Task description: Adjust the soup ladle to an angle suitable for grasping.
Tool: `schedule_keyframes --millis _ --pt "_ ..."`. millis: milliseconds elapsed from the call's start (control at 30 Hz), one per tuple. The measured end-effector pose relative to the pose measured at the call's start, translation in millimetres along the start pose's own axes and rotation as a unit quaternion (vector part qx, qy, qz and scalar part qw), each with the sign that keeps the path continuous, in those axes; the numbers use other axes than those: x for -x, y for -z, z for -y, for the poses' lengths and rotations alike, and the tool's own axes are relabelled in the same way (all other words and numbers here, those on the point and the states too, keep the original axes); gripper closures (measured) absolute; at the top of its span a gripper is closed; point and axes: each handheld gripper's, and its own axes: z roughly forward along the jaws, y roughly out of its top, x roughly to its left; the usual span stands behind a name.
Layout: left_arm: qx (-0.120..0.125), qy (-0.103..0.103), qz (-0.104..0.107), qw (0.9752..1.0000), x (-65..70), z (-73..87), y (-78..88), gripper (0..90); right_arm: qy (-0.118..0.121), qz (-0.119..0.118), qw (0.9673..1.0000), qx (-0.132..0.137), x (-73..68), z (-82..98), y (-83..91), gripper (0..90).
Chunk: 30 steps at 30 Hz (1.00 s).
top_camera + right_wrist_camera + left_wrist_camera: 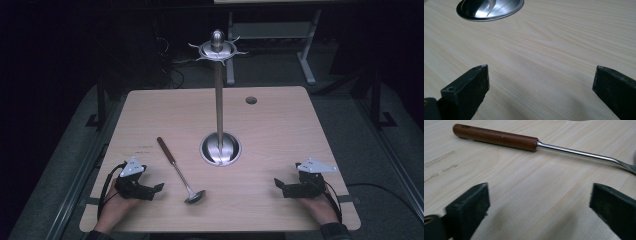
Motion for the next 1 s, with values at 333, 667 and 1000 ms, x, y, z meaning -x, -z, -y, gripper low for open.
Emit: schedule_keyframes --millis 333,667,1000 --pt "0.005 0.017 -0.007 0.9998 -2.0 -7.3 4.5 21.4 -0.001 -0.003 1.0000 0.002 0.1 -0.7 -1.2 0.1" --pt "0.022 0.047 -0.014 0.9985 -4.0 -18.5 4.3 44.8 -0.006 -0.006 1.0000 0.001 1.1 -1.0 -1.5 0.1" --pt "0.018 0.053 -0.023 0.9982 -8.2 -32.0 -0.9 65.5 -0.005 -0.009 0.9999 0.002 0.5 -2.4 -3.3 0.2"
